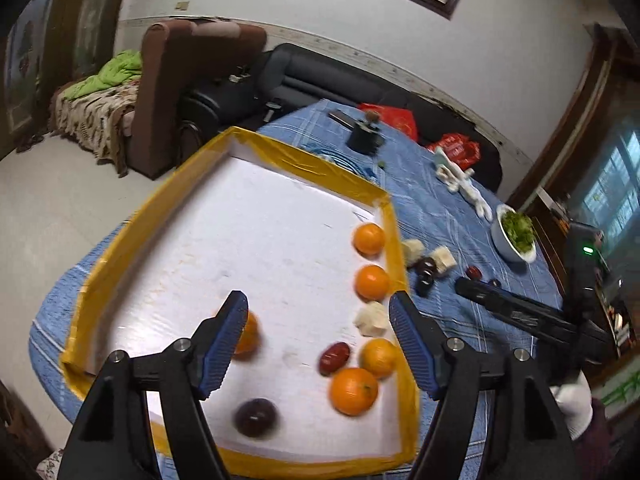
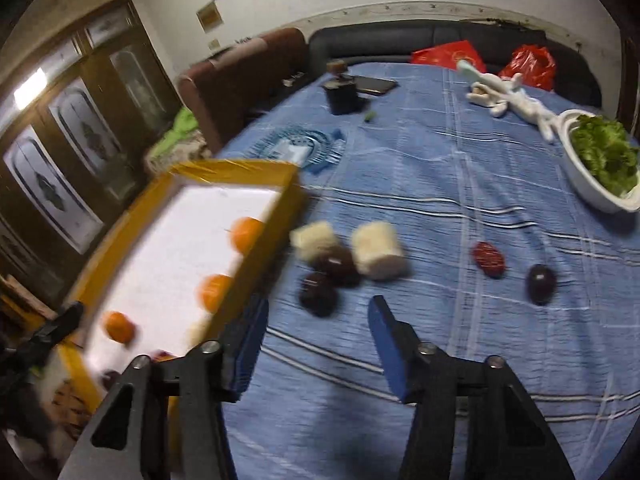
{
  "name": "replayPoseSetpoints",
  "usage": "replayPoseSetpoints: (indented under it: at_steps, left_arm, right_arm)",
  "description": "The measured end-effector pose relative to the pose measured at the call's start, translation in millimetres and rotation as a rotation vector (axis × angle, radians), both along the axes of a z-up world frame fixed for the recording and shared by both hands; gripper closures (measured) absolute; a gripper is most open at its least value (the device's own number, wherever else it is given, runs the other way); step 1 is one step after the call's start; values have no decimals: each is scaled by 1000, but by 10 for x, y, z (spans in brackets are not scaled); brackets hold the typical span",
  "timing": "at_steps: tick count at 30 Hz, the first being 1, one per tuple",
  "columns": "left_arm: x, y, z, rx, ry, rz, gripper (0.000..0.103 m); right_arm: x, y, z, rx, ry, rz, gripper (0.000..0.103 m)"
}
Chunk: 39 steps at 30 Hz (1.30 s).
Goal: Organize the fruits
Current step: 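Move the open right tool to the red date and grasp it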
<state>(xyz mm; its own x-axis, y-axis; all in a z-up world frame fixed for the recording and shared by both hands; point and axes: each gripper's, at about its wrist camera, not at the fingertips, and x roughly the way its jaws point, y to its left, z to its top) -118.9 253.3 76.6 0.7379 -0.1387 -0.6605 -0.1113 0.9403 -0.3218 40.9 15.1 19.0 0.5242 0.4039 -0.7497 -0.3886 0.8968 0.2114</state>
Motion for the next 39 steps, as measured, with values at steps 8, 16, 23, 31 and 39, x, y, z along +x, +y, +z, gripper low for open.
replayPoseSetpoints:
  at_steps: [8, 16, 23, 31, 39]
  left_arm:
    - [19, -198, -4, 23, 9, -50, 30]
    - [71, -232, -90, 14, 35, -56, 30]
    - [89, -347, -111, 24, 49, -80, 30]
    - [116, -487, -116, 30, 59, -108, 30]
    - [122, -705, -90, 68, 50, -171, 30]
  right_arm:
    - [203, 231, -271, -76, 3, 26, 47]
    - [221, 361, -285, -61, 17, 63, 76]
    - [85, 162, -189, 16, 32, 65, 90]
    - [62, -401, -40, 6, -26, -71, 88]
    - [395, -861, -120, 60, -4, -205, 71]
